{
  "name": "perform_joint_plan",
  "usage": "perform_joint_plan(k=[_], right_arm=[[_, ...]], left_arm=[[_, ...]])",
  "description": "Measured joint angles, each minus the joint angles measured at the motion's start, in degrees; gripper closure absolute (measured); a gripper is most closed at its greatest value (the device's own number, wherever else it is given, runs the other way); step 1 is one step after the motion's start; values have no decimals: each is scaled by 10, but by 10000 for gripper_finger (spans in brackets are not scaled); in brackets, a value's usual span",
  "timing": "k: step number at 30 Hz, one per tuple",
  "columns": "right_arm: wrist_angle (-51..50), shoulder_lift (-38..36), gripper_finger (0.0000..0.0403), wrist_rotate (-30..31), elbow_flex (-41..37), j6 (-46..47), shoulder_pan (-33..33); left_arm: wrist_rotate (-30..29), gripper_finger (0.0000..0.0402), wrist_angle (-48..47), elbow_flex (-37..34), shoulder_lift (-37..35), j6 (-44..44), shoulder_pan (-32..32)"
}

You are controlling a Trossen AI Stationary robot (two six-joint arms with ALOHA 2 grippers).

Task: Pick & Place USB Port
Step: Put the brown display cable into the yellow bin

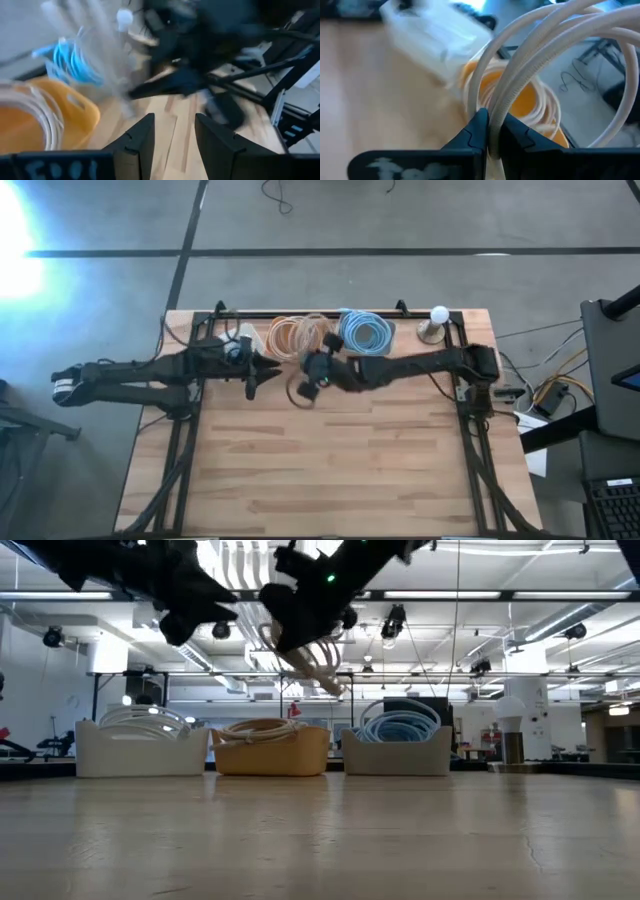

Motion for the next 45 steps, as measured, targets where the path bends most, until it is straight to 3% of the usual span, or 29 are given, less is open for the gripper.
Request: perform_joint_plan(k=[7, 16, 23, 31, 45], right_arm=[[65, 79, 376, -33, 30, 27, -60], [68, 155, 375, -37, 95, 6, -95], [64, 174, 375, -73, 146, 6, -95], [-22, 181, 375, -73, 146, 75, -99], [-30, 182, 374, -72, 143, 68, -105]], left_arm=[[0, 264, -17, 0, -49, 13, 0], [0, 264, -81, 0, -46, 15, 0], [0, 264, -77, 0, -40, 25, 0], [0, 264, -81, 0, -40, 26, 0], [0, 264, -80, 0, -40, 25, 0]])
